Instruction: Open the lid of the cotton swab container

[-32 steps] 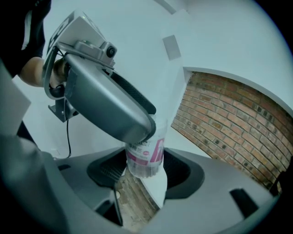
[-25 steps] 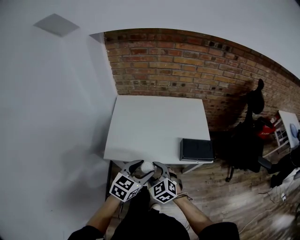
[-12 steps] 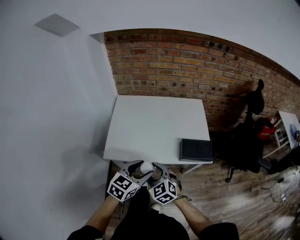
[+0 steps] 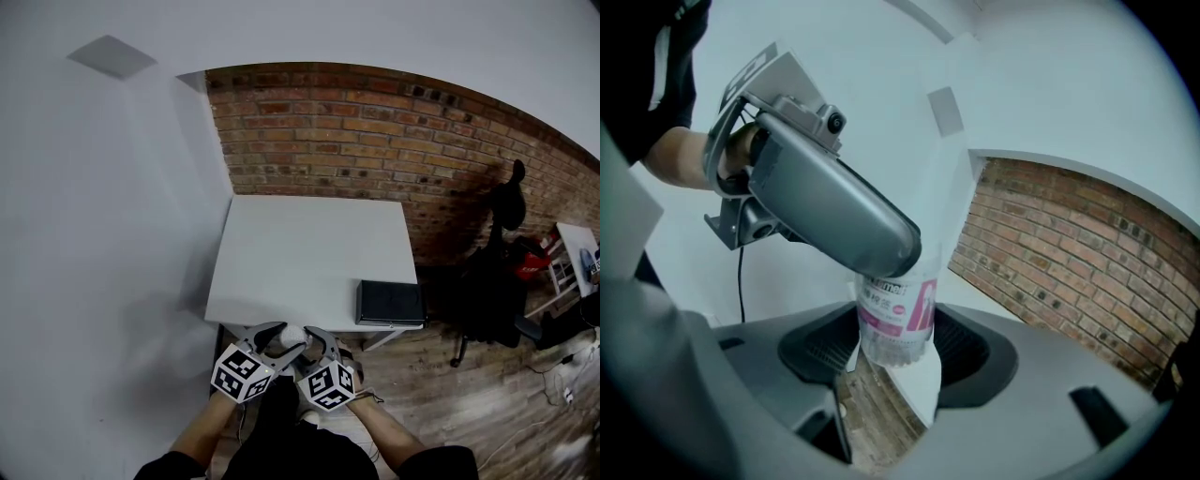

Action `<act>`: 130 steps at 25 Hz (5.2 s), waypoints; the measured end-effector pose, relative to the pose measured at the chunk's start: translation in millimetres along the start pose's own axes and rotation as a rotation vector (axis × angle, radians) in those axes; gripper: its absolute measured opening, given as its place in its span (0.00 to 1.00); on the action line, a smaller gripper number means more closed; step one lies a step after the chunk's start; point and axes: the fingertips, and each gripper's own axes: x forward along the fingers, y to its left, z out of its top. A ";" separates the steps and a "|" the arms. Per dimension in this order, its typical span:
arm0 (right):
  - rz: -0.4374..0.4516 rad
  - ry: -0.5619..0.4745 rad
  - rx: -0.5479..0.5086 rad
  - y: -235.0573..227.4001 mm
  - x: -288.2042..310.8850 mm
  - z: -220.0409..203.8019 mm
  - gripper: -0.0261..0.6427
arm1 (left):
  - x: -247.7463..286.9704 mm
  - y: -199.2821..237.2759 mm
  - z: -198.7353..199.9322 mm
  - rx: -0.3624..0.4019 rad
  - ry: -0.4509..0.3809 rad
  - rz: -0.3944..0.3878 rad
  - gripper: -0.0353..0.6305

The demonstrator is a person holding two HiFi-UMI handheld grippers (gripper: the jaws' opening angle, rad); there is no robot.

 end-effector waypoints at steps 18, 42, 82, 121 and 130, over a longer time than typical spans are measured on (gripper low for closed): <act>-0.010 -0.040 -0.013 -1.7 -14.3 2.7 0.42 | -3.2 -11.0 8.1 -0.032 -0.032 -0.045 0.44; -0.018 -0.104 0.012 -4.6 -18.8 15.5 0.42 | -23.9 -10.3 26.9 -0.161 -0.174 -0.172 0.44; 0.020 -0.105 0.058 5.8 -26.7 11.9 0.42 | -30.4 -21.1 29.8 0.018 -0.187 -0.047 0.48; -0.071 -0.160 0.334 -33.5 -50.1 -15.5 0.42 | -45.2 0.6 -16.7 -0.091 -0.170 0.064 0.48; -0.122 -0.186 0.357 -41.7 -60.7 -12.8 0.42 | -52.1 4.1 -22.9 -0.082 -0.185 0.112 0.29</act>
